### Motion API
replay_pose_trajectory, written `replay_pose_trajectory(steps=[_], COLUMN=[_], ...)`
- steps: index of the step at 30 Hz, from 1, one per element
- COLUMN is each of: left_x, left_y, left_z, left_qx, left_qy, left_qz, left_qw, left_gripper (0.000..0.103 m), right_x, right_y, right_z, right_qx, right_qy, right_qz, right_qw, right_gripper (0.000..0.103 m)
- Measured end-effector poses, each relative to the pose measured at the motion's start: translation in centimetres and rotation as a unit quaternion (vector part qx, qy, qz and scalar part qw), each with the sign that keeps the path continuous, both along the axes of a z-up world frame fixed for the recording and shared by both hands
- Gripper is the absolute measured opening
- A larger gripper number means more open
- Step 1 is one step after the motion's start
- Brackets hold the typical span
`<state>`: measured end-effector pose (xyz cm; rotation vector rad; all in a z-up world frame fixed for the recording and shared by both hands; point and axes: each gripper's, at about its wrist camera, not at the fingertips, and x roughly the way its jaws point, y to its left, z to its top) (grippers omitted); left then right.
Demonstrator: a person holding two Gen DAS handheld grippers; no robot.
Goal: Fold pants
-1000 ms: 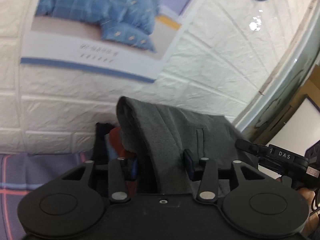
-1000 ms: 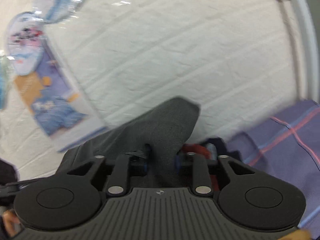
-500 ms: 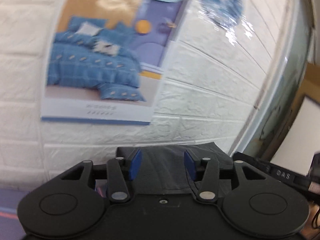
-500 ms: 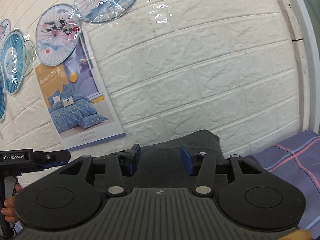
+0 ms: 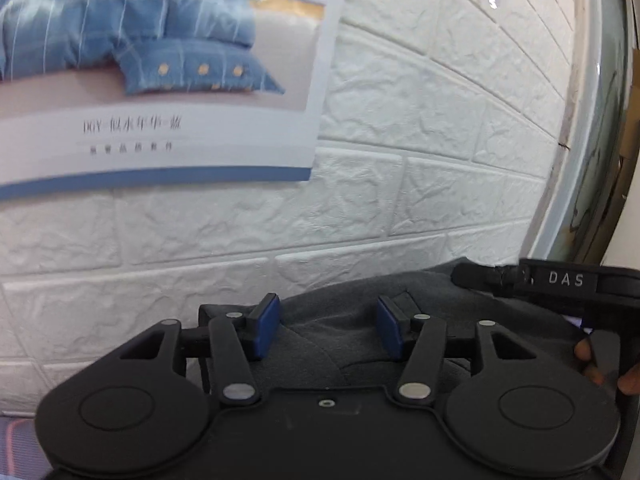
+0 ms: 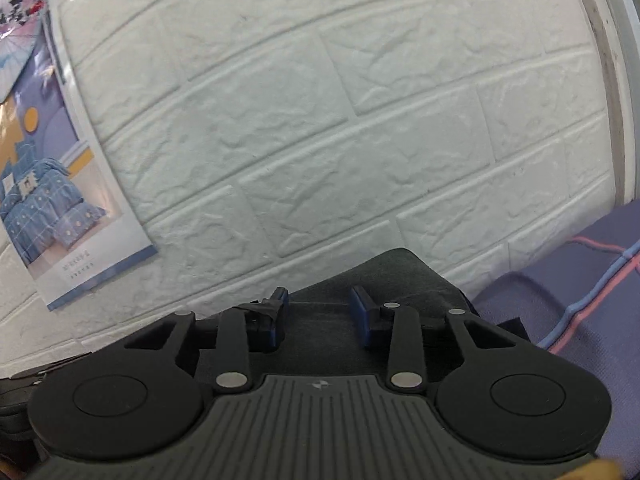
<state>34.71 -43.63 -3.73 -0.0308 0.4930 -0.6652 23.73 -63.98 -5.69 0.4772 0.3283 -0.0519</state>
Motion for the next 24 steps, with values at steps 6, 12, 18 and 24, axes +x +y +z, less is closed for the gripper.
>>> replay_pose_trajectory(steps=[6, 12, 18, 24], left_x=[-1.2, -5.7, -13.7, -21.8], left_y=[0.4, 4.0, 7.3, 9.2], left_z=[1.2, 7.3, 14.0, 15.1], left_qx=[0.011, -0.023, -0.02, -0.005], left_qy=[-0.005, -0.007, -0.004, 0.03], left_qz=[0.001, 0.005, 0.009, 0.006], left_qw=[0.9999, 0.9997, 0.9998, 0.9995], left_gripper=[0.103, 0.103, 0.103, 0.103], right_x=[-0.9, -8.7, -18.3, -25.3], right_y=[0.1, 0.8, 2.6, 5.3], right_z=[0.9, 7.0, 12.4, 13.6], right_qx=[0.01, 0.007, -0.073, -0.126], right_qy=[-0.007, -0.053, -0.012, 0.061], right_qz=[0.012, 0.029, 0.019, -0.001], right_qw=[1.0, 0.998, 0.997, 0.99], right_gripper=[0.064, 0.103, 0.103, 0.103])
